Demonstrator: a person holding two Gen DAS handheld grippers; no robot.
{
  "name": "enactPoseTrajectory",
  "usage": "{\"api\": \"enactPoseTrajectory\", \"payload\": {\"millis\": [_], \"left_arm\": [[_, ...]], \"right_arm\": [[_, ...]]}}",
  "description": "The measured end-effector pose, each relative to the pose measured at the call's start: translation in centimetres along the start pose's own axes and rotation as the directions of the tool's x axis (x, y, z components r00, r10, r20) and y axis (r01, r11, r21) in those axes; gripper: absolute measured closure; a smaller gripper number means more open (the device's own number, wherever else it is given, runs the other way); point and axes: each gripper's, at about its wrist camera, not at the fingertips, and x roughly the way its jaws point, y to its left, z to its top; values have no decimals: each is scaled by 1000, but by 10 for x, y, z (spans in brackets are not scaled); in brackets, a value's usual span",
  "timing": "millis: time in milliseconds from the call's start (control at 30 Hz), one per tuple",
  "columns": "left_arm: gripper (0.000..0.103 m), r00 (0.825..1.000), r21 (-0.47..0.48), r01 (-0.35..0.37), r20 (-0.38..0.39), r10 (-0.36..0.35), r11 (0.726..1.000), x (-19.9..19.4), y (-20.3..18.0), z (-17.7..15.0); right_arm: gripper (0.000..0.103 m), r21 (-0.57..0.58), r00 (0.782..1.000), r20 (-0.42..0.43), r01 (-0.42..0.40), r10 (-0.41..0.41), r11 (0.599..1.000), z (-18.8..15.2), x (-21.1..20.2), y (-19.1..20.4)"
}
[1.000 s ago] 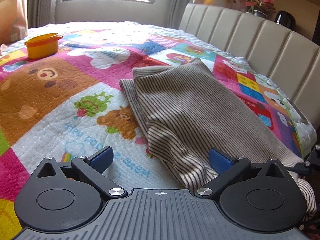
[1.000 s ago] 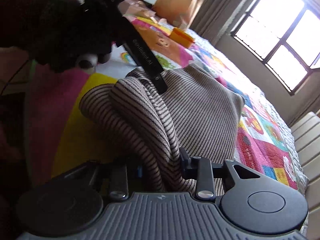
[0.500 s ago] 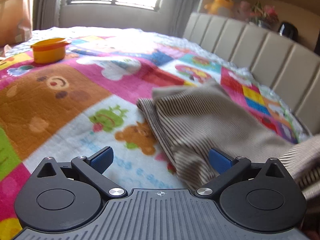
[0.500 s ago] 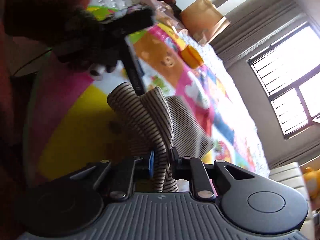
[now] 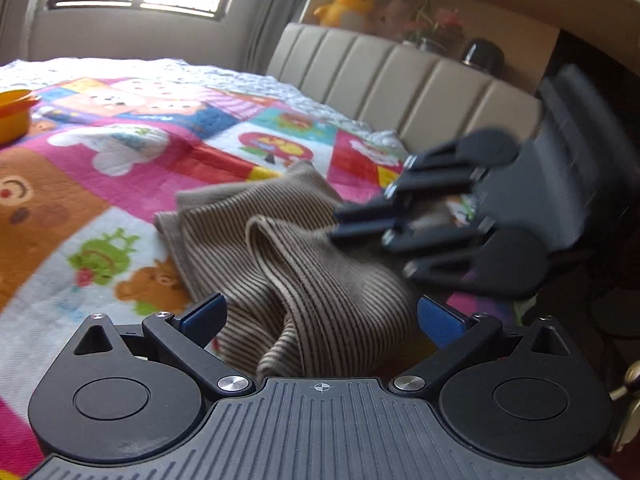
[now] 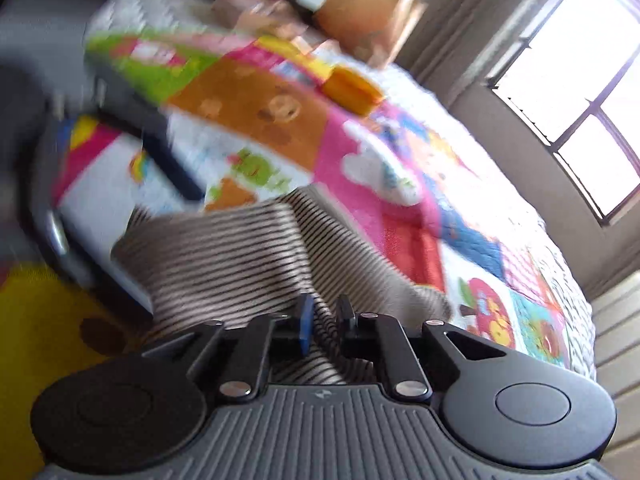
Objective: Fold clothes
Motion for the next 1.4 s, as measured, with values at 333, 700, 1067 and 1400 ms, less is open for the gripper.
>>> {"api": "enactPoseTrajectory", "payload": {"millis": [333, 700, 1067, 1400], "left_arm": [[0, 999, 15, -12, 43, 11, 1000, 15, -6, -4], [0, 998, 146, 45, 25, -49, 988, 5, -35, -10], [43, 998, 94, 63, -1, -63, 994, 11, -39, -19], [63, 984, 15, -92, 155, 89, 996, 0, 31, 53]], "right_arm": [[19, 558, 982, 165, -18, -90, 830, -106, -95, -37], [29, 678, 979, 192, -83, -66, 730, -152, -74, -25], [64, 712, 955, 294, -202, -24, 672, -134, -40, -31], [74, 499, 942, 334, -143, -37, 855, -24, 27, -98]]}}
